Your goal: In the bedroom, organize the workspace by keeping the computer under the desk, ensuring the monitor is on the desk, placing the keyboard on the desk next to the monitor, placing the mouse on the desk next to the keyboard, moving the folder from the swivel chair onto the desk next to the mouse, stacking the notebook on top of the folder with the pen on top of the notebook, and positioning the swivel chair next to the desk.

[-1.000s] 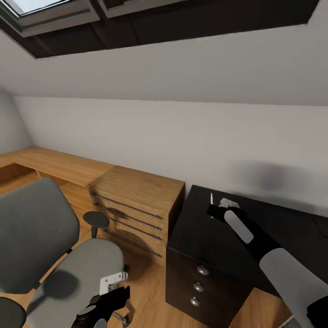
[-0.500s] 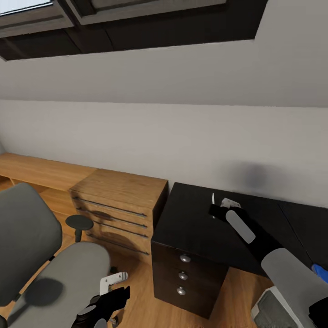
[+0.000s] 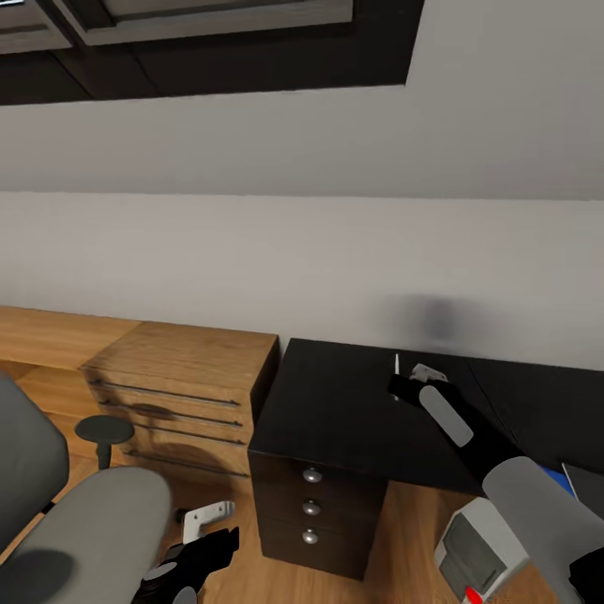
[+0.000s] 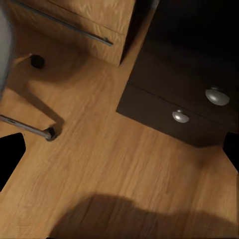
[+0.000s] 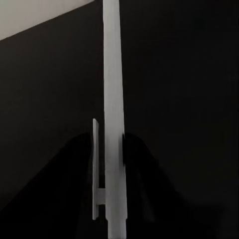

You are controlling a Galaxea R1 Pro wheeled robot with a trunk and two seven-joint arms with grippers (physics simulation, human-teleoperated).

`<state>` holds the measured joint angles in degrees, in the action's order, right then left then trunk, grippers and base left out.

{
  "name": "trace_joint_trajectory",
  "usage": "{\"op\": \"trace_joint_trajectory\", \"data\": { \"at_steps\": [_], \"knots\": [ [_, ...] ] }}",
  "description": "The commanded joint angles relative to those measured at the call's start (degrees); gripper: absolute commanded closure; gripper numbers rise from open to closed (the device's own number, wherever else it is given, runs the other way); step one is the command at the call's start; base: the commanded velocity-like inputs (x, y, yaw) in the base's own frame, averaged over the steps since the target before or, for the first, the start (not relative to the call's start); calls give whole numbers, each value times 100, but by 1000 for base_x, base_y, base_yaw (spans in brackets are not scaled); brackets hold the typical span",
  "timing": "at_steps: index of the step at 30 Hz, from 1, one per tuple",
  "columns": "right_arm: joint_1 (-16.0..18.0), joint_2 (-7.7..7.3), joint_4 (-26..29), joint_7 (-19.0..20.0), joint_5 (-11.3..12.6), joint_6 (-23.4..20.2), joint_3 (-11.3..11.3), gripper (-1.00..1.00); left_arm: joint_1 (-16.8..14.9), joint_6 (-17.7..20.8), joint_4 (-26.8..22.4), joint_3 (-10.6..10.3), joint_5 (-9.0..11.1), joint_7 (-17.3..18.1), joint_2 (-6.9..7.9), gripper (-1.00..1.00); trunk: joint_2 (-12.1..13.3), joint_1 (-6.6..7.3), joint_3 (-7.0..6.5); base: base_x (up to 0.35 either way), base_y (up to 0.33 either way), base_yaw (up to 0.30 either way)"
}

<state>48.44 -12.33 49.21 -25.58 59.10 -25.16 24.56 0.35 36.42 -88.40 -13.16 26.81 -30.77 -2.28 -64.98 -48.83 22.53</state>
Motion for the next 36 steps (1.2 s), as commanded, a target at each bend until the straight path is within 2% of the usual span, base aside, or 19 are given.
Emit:
{"op": "trace_joint_trajectory", "data": {
  "at_steps": [1, 36],
  "knots": [
    [7, -6, 6, -43, 49, 1, 22, 100, 0, 6, -11, -3, 61, -55, 0, -100, -4, -1, 1, 0, 0, -260],
    [7, 3, -119, -247, 49, 29, -9, 100, 0, 0, -46, 6, 52, -61, 17, -100, -4, -1, -167, 0, 0, -260]
  ]
}}
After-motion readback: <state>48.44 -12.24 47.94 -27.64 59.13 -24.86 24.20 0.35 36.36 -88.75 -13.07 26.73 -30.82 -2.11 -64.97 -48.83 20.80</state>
